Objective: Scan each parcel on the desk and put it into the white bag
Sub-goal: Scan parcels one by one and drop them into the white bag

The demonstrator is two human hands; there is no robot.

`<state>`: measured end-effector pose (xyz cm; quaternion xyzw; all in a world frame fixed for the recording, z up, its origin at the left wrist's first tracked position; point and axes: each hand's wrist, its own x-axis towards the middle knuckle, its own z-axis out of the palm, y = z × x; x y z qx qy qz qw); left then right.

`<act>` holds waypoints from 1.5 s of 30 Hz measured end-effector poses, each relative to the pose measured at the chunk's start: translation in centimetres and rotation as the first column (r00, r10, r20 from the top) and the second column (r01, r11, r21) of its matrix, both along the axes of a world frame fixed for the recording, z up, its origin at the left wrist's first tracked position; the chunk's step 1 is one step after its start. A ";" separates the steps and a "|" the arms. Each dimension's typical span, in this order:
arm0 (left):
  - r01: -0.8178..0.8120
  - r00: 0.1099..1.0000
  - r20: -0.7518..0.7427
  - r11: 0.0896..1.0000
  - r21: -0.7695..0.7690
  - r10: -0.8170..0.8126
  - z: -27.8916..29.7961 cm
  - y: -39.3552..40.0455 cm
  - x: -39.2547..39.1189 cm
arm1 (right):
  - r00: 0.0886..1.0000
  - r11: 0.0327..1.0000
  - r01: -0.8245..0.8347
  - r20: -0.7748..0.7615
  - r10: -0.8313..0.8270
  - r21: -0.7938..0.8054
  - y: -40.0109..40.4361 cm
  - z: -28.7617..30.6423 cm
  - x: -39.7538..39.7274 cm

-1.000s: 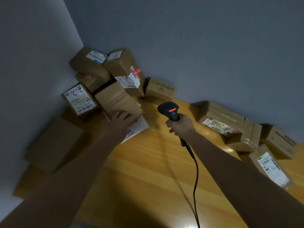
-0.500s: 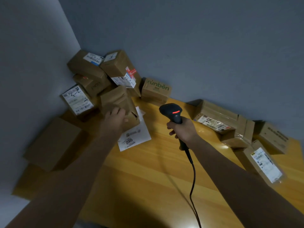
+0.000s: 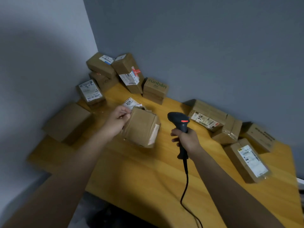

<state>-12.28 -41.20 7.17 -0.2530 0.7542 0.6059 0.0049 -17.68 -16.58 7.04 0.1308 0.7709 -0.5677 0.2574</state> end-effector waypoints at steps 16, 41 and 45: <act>-0.010 0.982 0.159 0.863 -0.506 0.105 -6.8 10.0 11.2 | 0.986 0.983 -0.160 0.069 0.154 0.088 9.4 -4.5 11.4; 0.103 0.977 0.193 0.994 -0.036 -0.094 -8.2 8.8 12.2 | 0.992 0.989 -0.129 0.026 0.127 0.066 10.5 -4.2 13.0; 0.050 0.992 0.121 0.995 -0.082 -0.040 -9.4 8.7 13.3 | 0.967 0.959 -0.252 0.005 0.254 0.132 10.8 -4.2 13.8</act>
